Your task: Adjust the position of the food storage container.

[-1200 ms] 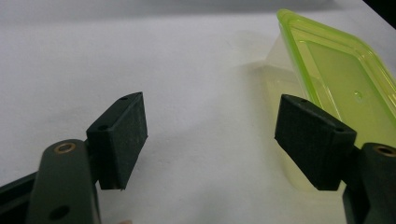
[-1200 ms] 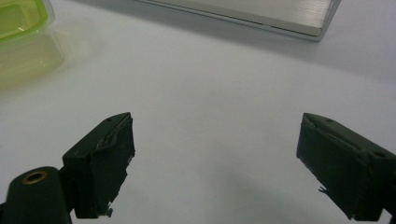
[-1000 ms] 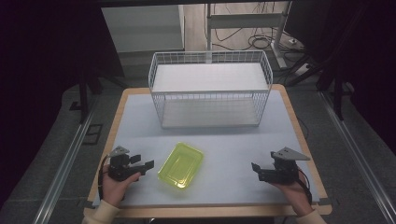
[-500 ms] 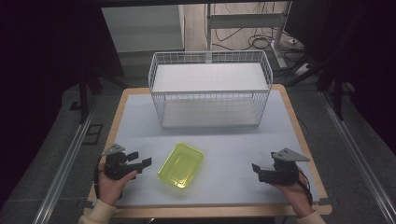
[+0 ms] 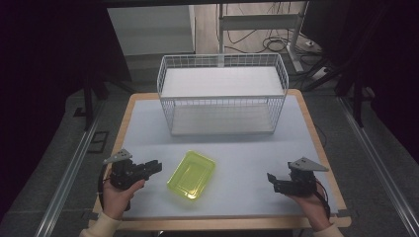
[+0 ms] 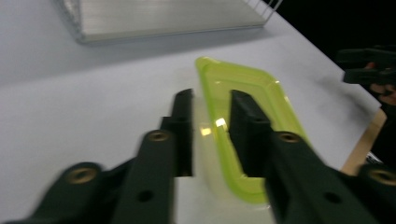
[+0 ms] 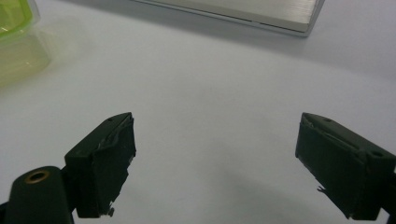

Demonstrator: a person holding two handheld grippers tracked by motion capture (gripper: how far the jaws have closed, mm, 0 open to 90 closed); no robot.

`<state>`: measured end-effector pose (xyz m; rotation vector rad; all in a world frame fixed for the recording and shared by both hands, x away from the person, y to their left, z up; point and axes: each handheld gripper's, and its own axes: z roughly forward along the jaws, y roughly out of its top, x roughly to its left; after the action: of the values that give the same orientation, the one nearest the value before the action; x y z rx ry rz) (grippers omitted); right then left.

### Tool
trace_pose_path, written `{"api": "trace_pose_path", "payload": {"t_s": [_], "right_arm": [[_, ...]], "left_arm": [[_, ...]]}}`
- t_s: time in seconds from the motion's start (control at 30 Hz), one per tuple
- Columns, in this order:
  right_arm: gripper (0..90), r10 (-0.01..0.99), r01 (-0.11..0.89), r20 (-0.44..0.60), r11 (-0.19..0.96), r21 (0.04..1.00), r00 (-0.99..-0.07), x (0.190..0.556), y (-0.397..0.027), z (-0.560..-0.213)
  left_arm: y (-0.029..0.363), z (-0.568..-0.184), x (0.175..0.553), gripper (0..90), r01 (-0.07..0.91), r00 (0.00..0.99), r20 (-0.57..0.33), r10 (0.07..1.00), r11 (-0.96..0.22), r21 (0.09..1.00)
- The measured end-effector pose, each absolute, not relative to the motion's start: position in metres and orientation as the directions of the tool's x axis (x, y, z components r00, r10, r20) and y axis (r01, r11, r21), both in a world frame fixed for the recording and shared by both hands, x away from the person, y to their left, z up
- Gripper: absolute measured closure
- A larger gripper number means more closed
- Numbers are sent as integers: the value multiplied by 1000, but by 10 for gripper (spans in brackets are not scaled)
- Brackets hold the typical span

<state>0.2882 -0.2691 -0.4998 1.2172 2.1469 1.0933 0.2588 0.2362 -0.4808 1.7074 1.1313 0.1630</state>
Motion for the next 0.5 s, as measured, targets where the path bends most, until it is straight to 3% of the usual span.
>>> {"api": "trace_pose_path", "payload": {"t_s": [0.07, 0.2, 0.5], "right_arm": [[122, 855, 515, 4, 309, 800, -519, 290, -268, -503], [122, 856, 517, 4, 309, 799, -517, 290, -268, -503], [122, 856, 511, -9, 317, 799, -517, 289, -268, -503]], "left_arm": [[224, -474, 256, 845, 589, 584, -386, 714, -46, 807], [207, -469, 252, 899, 581, 630, -371, 682, -98, 808], [144, -472, 246, 900, 562, 729, -347, 590, -228, 795]]}}
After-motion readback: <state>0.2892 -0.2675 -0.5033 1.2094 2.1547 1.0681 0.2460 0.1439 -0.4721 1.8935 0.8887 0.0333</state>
